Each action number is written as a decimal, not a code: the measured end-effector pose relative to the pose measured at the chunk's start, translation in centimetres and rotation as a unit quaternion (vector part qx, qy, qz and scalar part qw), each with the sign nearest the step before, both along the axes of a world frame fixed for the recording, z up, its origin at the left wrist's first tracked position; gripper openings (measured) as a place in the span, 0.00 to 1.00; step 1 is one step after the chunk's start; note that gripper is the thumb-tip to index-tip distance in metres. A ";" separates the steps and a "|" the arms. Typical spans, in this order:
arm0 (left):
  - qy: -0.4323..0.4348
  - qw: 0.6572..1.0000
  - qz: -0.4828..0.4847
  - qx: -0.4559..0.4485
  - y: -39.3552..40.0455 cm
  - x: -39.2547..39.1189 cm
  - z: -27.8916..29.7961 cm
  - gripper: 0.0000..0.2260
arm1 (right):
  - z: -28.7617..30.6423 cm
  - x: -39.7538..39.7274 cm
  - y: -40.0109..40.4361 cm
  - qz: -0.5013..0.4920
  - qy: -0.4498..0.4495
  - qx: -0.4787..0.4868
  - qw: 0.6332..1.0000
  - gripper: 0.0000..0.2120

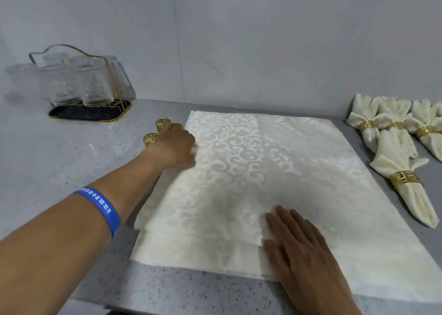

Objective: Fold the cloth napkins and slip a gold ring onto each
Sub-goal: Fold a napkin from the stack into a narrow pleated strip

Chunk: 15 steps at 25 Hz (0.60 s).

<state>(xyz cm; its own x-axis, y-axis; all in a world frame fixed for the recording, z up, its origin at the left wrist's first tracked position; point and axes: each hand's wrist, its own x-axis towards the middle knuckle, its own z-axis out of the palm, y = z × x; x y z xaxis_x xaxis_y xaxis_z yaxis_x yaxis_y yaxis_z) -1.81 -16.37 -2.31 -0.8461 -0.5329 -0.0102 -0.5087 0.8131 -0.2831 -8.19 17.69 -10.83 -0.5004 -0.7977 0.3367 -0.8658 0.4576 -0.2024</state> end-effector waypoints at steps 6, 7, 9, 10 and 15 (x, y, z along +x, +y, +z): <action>0.273 0.953 0.041 0.126 4.3 2.3 1.7 0.06 | 1.2 0.4 0.4 0.016 -0.091 0.011 0.996 0.31; 0.307 0.944 0.028 0.117 6.6 2.7 1.5 0.08 | 2.5 0.8 0.6 -0.001 -0.184 -0.005 0.983 0.32; 0.348 0.935 -0.005 0.072 11.3 3.1 0.2 0.10 | 5.5 1.5 0.2 -0.026 -0.347 -0.100 0.932 0.26; 0.353 0.934 -0.021 0.057 13.2 3.0 -0.6 0.08 | 6.7 1.4 -0.6 -0.033 -0.395 -0.141 0.907 0.21; 0.360 0.927 -0.066 0.084 18.0 3.1 -3.4 0.09 | 9.5 -0.8 -6.3 -0.080 -0.621 -0.080 0.776 0.11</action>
<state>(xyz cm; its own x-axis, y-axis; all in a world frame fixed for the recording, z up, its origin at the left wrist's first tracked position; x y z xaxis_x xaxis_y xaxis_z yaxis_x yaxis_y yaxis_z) 1.27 1.63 -5.66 -0.7239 -0.4658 0.5089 -0.4095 0.8838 0.2264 -8.98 11.43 -1.29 -0.6060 -0.6903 -0.3952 0.1062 0.4222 -0.9003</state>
